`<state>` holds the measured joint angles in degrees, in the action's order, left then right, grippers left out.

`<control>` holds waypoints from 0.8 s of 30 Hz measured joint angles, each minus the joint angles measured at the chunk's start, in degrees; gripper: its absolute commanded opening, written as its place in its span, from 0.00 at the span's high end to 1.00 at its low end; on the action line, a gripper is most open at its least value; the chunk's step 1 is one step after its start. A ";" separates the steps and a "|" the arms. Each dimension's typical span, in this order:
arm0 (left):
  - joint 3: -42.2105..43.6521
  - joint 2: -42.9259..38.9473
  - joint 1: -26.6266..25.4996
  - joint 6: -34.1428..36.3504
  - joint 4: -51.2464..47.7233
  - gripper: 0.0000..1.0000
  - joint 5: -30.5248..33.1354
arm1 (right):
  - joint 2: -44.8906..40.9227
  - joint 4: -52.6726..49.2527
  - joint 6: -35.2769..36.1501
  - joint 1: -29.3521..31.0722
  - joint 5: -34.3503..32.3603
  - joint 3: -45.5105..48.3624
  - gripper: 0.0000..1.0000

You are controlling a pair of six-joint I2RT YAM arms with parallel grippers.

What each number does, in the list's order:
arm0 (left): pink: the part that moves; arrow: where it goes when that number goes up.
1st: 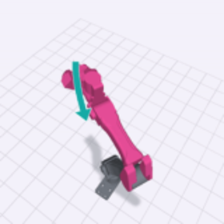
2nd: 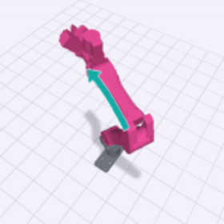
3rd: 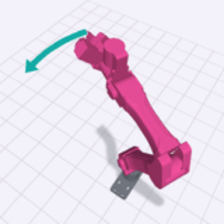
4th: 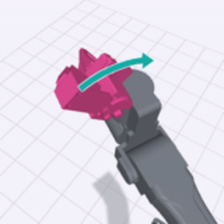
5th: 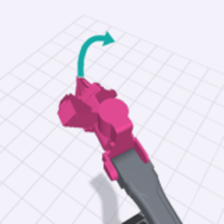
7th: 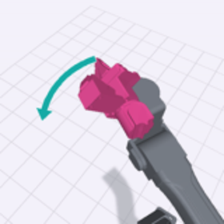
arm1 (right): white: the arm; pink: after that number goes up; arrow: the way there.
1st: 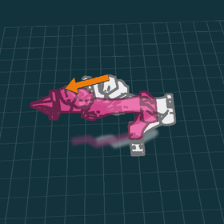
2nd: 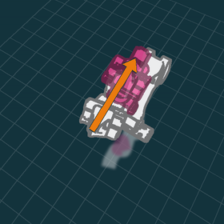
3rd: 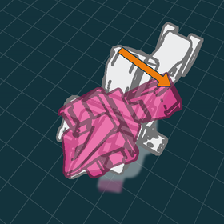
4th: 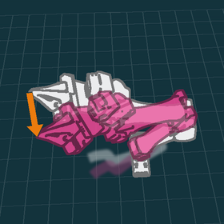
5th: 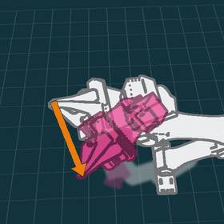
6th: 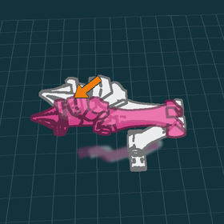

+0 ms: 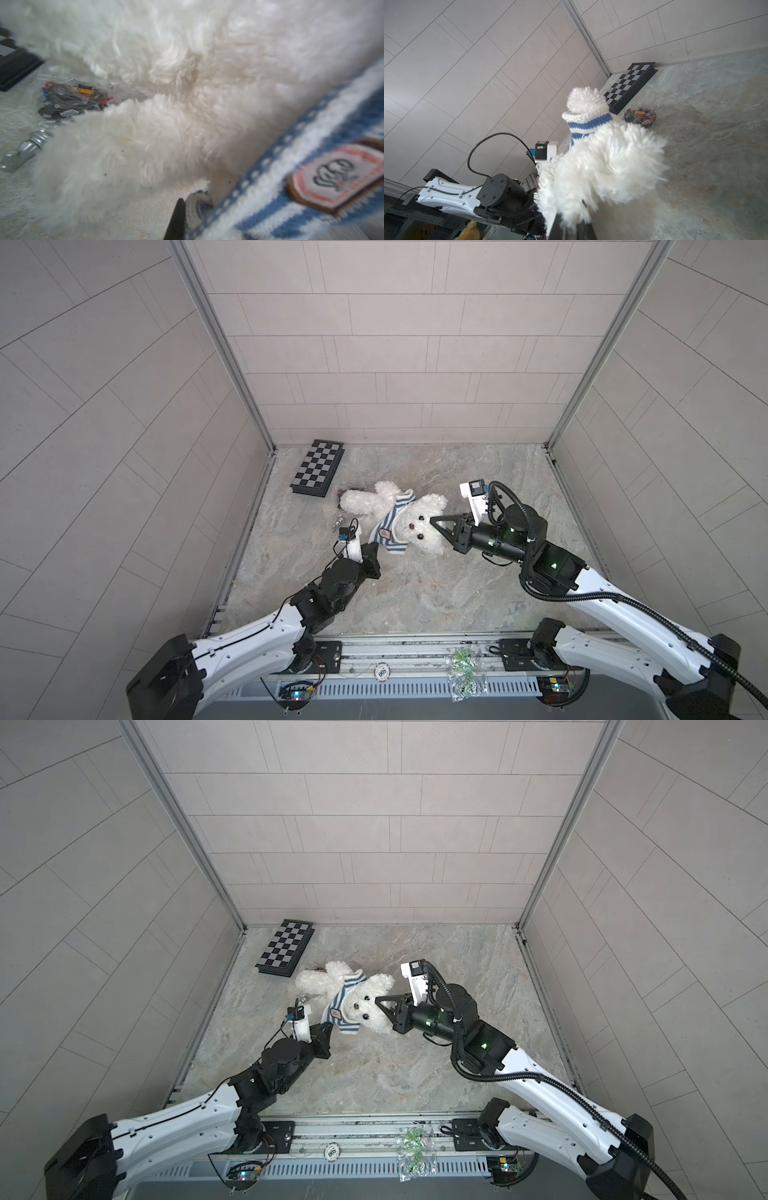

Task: Dress the teddy bear

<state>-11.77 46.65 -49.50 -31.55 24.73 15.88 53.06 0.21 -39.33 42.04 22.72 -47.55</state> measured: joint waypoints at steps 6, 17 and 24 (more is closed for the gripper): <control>0.85 -6.38 0.17 0.33 -0.17 0.65 -9.38 | 0.59 -3.58 10.43 -0.04 2.12 0.22 1.00; -3.67 -12.61 1.62 0.59 -9.11 0.70 -14.32 | 0.09 -9.97 29.29 2.01 7.32 1.18 1.00; -10.54 -11.58 1.60 2.69 -15.41 0.81 -14.14 | 0.50 -13.73 37.22 4.24 7.28 1.18 1.00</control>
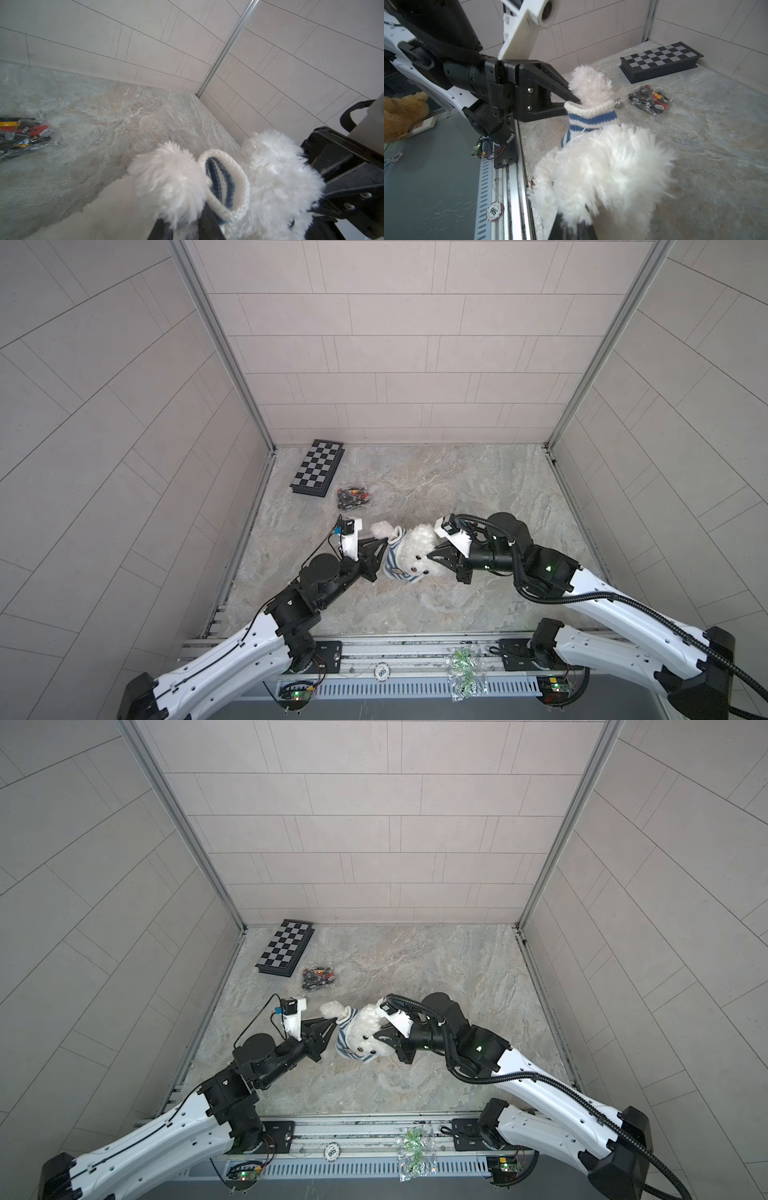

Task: Dress the teddy bear

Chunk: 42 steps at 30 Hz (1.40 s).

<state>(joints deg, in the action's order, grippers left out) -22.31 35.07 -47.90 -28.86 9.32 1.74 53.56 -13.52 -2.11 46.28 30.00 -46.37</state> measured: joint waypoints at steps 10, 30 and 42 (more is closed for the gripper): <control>-1.90 6.25 -1.25 1.05 -1.51 0.84 -1.40 | 1.05 -1.99 5.62 2.21 -3.76 -0.07 1.00; -4.74 10.56 -6.56 0.26 -0.68 0.77 -2.93 | -2.21 -0.79 8.11 3.61 -9.66 2.21 1.00; -4.52 10.97 -6.51 0.39 -1.33 0.69 -1.38 | -3.15 -0.02 8.11 4.48 -9.70 3.34 1.00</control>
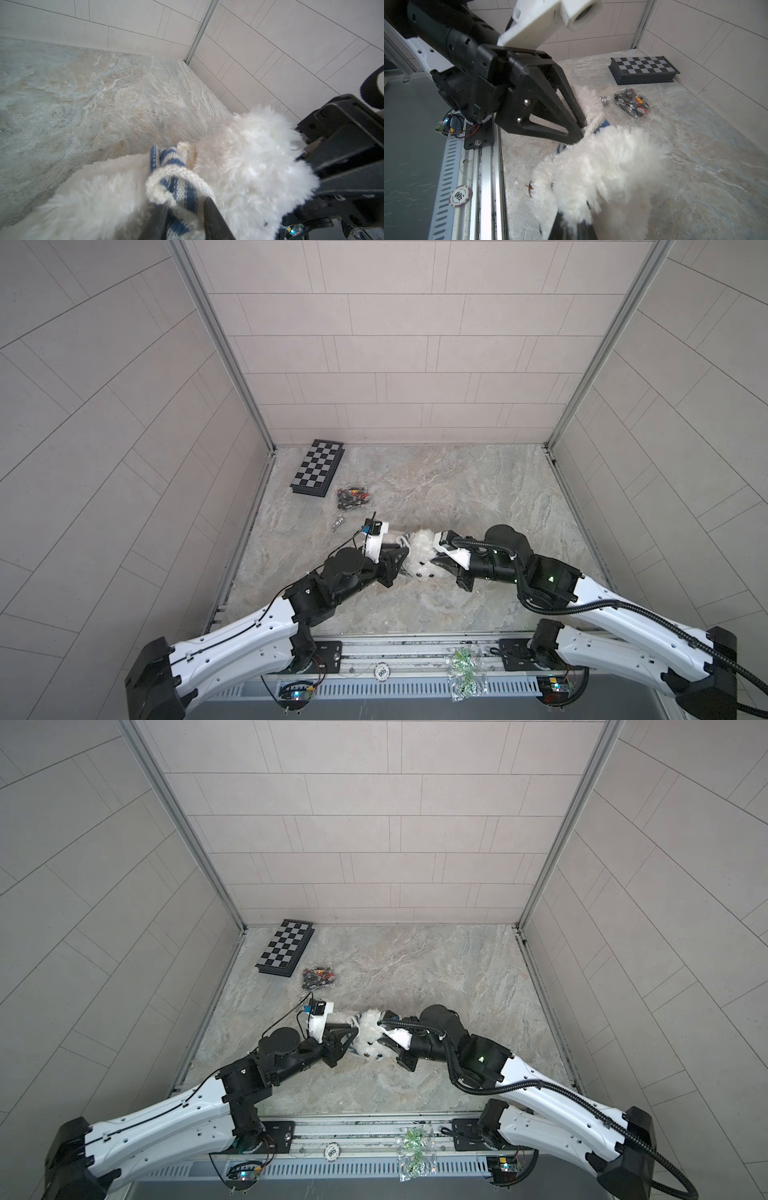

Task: Dress the teddy bear

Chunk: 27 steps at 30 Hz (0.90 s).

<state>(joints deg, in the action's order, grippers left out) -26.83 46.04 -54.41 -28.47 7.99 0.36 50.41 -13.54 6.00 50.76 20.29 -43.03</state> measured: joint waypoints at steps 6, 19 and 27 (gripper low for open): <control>-0.15 0.52 0.00 0.20 -1.07 0.77 1.29 | -0.24 -0.02 0.02 0.26 -0.72 0.33 1.00; -0.15 -1.36 0.02 0.00 -3.85 0.70 3.82 | -1.09 0.07 0.63 0.35 -2.51 0.46 1.00; -0.17 1.16 0.02 0.02 -2.49 0.99 1.70 | -1.09 0.48 0.66 0.52 -2.97 1.27 1.00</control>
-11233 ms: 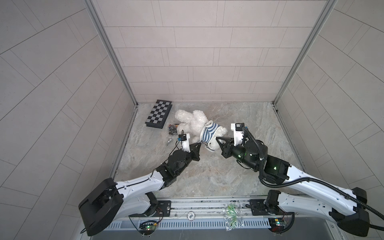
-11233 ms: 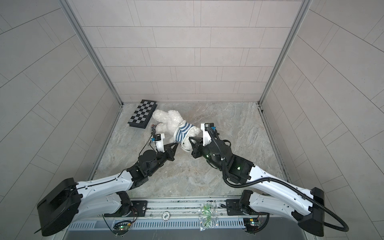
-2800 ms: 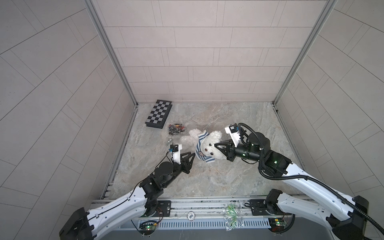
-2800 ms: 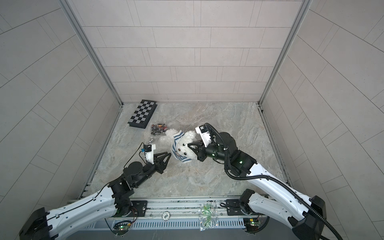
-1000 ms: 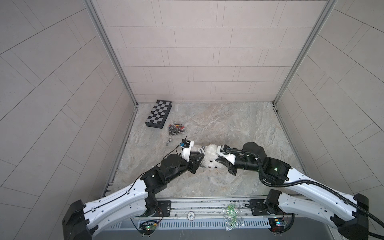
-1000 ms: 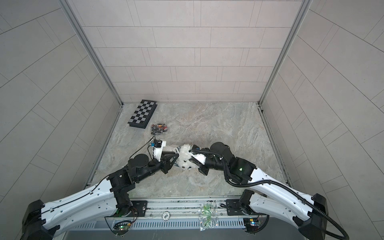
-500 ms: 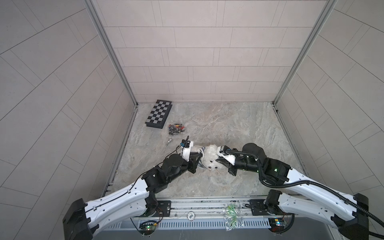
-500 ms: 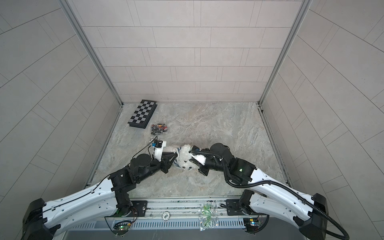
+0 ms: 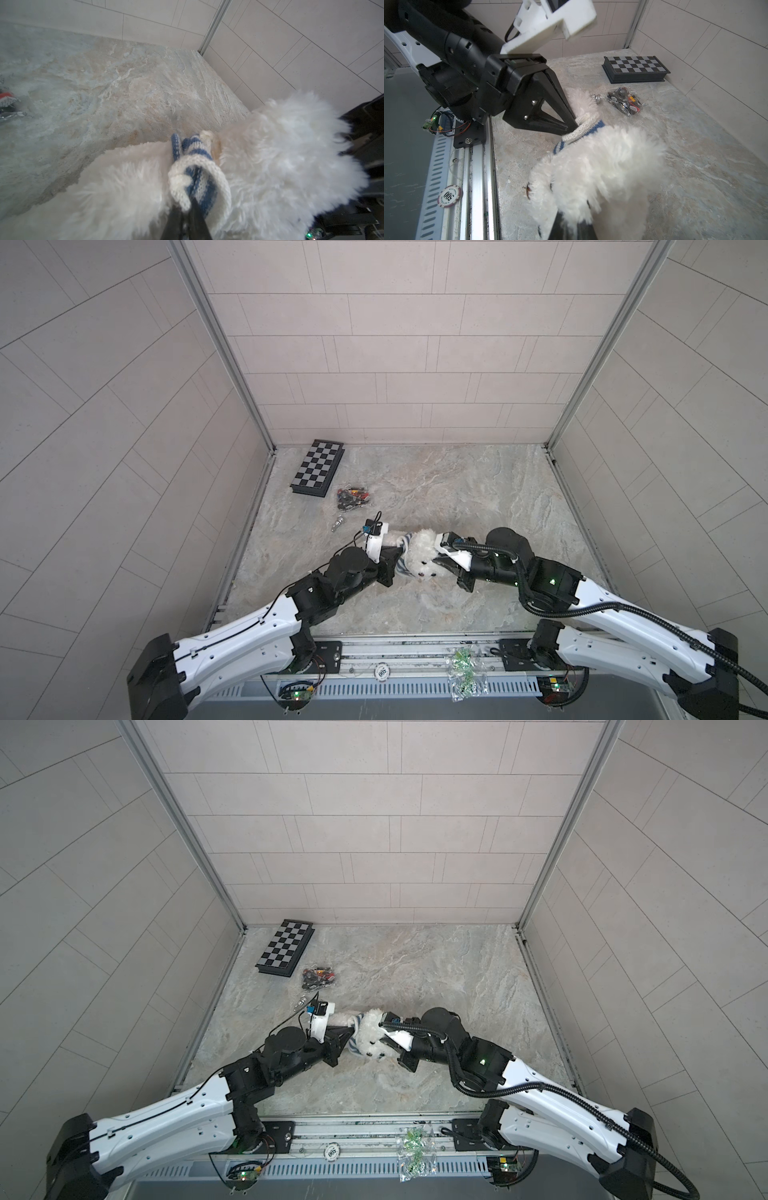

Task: Dress the teddy bear

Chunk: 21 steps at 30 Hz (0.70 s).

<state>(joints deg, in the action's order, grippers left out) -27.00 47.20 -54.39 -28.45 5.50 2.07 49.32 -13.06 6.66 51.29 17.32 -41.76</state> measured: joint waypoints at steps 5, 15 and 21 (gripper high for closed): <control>0.02 -2.03 0.04 -0.20 0.85 1.00 -3.04 | -0.07 1.03 -0.04 0.09 -2.27 0.59 1.00; 1.01 -0.83 -0.68 -0.11 8.04 1.00 -12.76 | 0.83 2.14 -0.07 0.09 -5.88 0.66 1.00; 1.01 2.03 -1.36 -0.11 9.49 1.00 -14.51 | 1.05 2.56 -0.24 0.09 -6.01 1.70 1.00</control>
<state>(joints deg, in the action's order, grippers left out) -26.00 49.23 -55.75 -28.56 14.98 -12.45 50.37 -10.50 6.42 51.37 11.31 -40.05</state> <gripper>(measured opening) 0.045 0.078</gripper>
